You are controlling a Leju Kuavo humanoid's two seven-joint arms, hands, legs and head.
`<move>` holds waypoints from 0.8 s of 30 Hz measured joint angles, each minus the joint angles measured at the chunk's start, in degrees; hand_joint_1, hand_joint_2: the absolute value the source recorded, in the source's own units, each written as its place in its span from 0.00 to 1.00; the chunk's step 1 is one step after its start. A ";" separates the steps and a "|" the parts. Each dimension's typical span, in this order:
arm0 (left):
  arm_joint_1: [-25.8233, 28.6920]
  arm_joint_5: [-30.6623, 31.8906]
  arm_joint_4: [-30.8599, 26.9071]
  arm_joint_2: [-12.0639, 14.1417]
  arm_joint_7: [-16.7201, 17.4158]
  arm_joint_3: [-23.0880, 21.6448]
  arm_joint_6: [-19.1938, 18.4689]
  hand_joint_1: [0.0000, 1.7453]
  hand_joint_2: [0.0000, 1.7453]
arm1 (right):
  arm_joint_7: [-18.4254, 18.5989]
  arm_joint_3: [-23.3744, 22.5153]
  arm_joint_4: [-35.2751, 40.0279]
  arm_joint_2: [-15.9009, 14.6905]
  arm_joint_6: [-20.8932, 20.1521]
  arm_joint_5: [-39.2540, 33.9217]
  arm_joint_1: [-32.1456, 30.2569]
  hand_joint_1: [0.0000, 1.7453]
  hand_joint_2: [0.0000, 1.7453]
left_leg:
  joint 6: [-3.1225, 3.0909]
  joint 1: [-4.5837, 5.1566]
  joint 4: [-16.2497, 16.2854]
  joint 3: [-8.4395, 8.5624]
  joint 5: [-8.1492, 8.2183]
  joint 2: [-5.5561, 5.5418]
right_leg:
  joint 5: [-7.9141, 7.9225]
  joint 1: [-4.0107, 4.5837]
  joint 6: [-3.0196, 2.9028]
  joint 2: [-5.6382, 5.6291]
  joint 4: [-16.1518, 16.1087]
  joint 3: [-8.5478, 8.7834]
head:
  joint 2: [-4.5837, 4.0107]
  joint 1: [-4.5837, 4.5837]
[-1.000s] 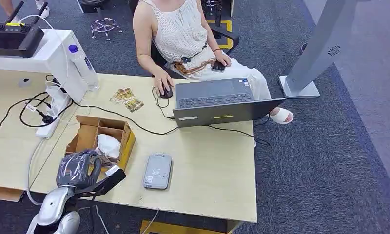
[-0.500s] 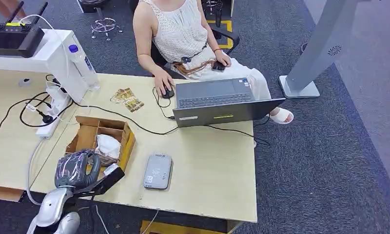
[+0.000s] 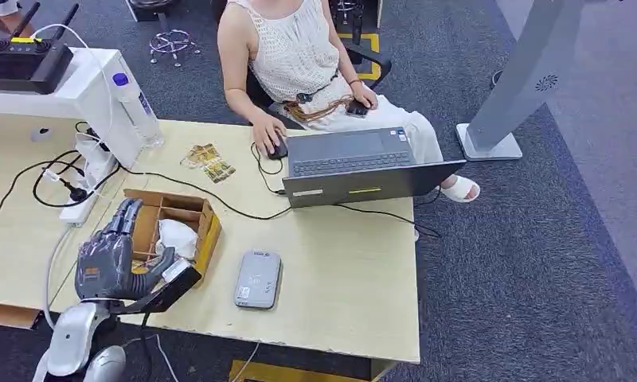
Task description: Pass the card to the sensor for recognition and then transmit it.
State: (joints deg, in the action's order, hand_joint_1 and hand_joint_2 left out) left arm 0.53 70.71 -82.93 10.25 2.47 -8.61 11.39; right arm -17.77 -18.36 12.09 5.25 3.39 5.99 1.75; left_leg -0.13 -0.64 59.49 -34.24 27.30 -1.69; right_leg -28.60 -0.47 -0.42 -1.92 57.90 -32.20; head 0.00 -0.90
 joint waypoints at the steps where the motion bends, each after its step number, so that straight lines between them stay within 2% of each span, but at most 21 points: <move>1: 0.00 0.09 -0.02 0.02 -0.06 0.00 0.13 0.00 1.00 | 0.00 -0.04 0.00 0.00 0.00 0.02 -0.01 0.00 1.00 | 0.00 0.00 0.00 0.00 0.00 0.00 | 0.00 0.00 0.00 -0.01 0.00 0.00 | 0.00 0.00; 24: 0.55 0.20 -0.35 0.02 -0.20 0.00 0.39 0.00 1.00 | 0.09 -1.31 0.00 0.20 0.22 0.70 0.00 0.00 1.00 | 0.00 0.00 0.00 -0.01 0.00 0.00 | 0.00 0.00 0.00 0.00 0.00 0.00 | 0.00 0.00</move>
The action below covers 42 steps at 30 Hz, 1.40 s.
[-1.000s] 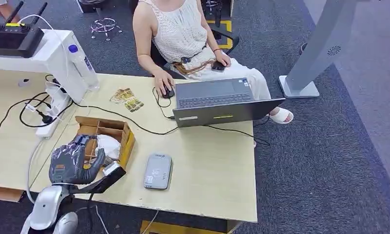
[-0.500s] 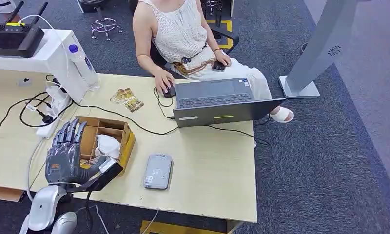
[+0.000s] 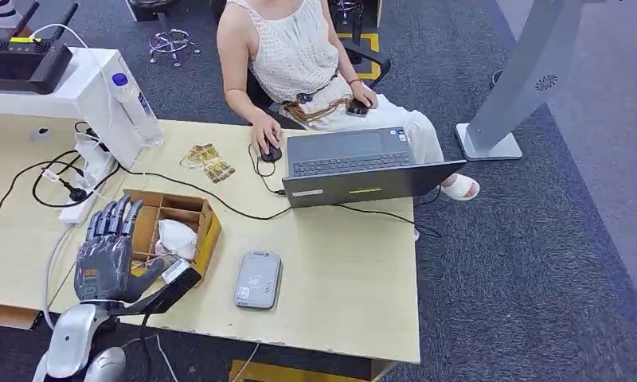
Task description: Pass the card to the sensor for recognition and then transmit it.
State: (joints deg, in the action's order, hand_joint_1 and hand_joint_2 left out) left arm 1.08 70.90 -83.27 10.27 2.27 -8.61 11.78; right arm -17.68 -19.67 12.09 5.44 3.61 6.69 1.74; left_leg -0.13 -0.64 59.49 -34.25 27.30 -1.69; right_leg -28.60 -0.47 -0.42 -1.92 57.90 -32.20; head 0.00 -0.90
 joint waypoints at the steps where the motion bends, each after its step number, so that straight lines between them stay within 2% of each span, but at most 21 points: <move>1: 0.11 0.07 0.02 0.00 0.00 0.00 -0.09 0.00 1.00 | 0.00 0.00 0.00 0.00 0.02 0.00 0.00 0.00 1.00 | 0.00 0.00 0.00 0.00 0.00 0.00 | 0.00 0.00 0.00 0.00 0.00 0.00 | 0.00 0.00; 6: 0.42 0.17 0.02 0.00 0.00 0.00 -0.28 0.00 1.00 | 0.00 -0.04 0.00 0.00 0.09 0.11 0.00 0.00 1.00 | 0.00 0.00 0.00 0.00 0.00 0.00 | 0.00 0.00 0.00 0.00 0.00 0.00 | 0.00 0.00; 11: 0.40 0.13 0.48 0.13 0.96 0.00 -3.35 0.00 1.00 | 0.11 -0.09 0.00 0.02 -0.24 0.98 0.00 0.00 1.00 | 0.00 0.00 0.00 0.01 0.00 0.00 | 0.00 0.00 0.00 0.00 0.00 0.00 | 0.00 -0.02; 20: -0.49 -0.04 4.79 0.42 1.49 -0.02 -5.27 0.00 1.00 | 0.28 -0.13 0.02 0.09 -0.26 1.73 0.05 0.00 1.00 | 0.00 0.00 0.00 0.00 0.00 0.00 | 0.00 0.00 0.00 0.00 0.00 -0.01 | 0.00 0.00; 36: -1.07 -0.13 7.50 0.42 2.05 -0.02 -6.14 0.00 1.00 | 0.46 -0.31 0.02 0.13 -0.33 2.34 0.06 0.00 1.00 | 0.00 0.00 0.00 0.00 0.00 0.00 | 0.00 0.00 0.00 0.00 0.00 -0.01 | 0.00 0.00; 42: -1.21 -0.83 8.02 0.44 1.73 -0.02 -5.38 0.00 1.00 | 0.46 -1.20 0.02 0.28 -0.35 3.21 0.06 0.00 1.00 | 0.00 0.00 0.00 -0.01 0.00 0.00 | 0.00 0.00 0.00 0.00 0.00 -0.01 | 0.00 0.00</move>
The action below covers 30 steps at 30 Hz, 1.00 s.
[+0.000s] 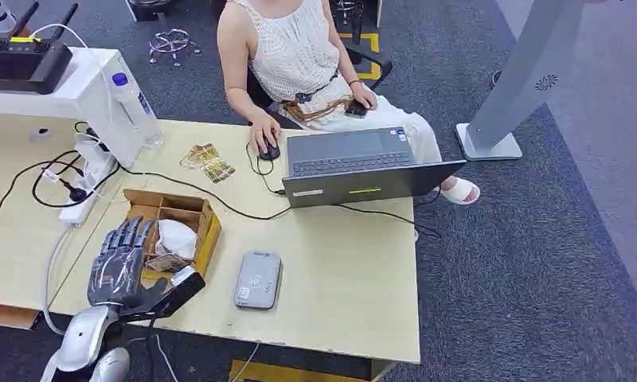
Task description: Pass the card to the sensor for recognition and then transmit it.
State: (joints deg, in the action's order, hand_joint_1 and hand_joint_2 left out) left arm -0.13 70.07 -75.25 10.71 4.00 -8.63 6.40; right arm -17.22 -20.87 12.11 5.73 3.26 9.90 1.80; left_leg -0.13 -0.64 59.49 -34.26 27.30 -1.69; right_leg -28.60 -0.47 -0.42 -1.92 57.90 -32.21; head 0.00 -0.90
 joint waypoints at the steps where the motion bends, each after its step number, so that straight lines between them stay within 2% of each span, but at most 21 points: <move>1: 0.00 -0.09 0.11 0.02 -0.04 0.00 0.02 0.00 1.00 | 0.00 -0.11 0.00 0.07 0.00 0.11 0.00 0.00 1.00 | 0.00 0.00 0.00 0.00 0.00 0.00 | 0.00 0.00 0.00 0.00 0.00 0.00 | 0.00 0.00; 30: 0.01 -1.38 0.74 0.96 -1.07 0.00 -0.06 0.00 1.00 | 0.02 -0.66 0.00 0.17 -0.07 0.92 0.01 0.00 1.00 | 0.00 0.00 0.00 0.00 0.00 0.00 | 0.00 0.00 0.00 0.00 0.00 0.00 | 0.00 0.00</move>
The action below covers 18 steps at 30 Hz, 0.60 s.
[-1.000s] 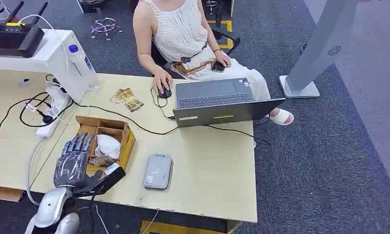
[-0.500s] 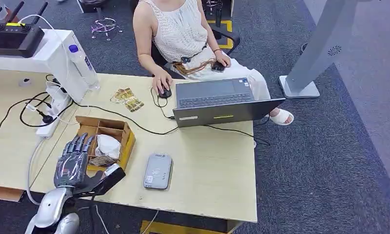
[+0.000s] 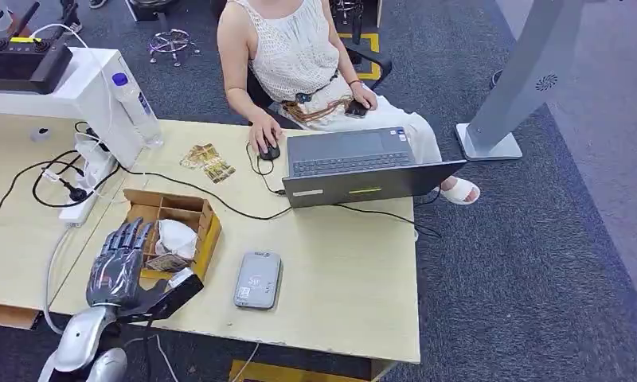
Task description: Pass the card to the sensor for recognition and then transmit it.
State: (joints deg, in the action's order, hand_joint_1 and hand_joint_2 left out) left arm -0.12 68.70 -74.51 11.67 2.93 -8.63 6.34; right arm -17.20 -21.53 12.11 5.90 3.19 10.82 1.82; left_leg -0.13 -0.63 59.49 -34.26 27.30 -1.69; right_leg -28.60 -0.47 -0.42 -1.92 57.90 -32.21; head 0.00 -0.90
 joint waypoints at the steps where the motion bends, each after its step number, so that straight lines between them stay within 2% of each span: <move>1: 0.00 -0.02 0.00 0.00 0.00 0.00 0.00 0.00 1.00 | 0.00 -0.04 0.00 0.00 0.00 0.02 0.00 0.00 1.00 | 0.00 0.00 0.00 0.00 0.00 0.00 | 0.00 0.00 0.00 0.00 0.00 0.00 | 0.00 0.00; 18: 0.00 -0.17 0.00 0.02 -0.02 0.00 -0.07 0.00 1.00 | 0.00 -0.74 0.00 0.09 0.00 0.17 0.00 0.00 1.00 | 0.00 0.00 0.00 0.00 0.00 0.00 | 0.00 0.00 0.00 0.00 0.00 0.00 | 0.00 0.00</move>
State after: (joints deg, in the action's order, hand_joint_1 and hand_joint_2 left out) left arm -0.12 68.52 -74.51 11.69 2.91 -8.63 6.27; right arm -17.20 -22.27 12.11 5.99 3.19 10.99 1.82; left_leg -0.13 -0.64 59.49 -34.26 27.30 -1.69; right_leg -28.60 -0.47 -0.42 -1.92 57.90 -32.20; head 0.00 -0.90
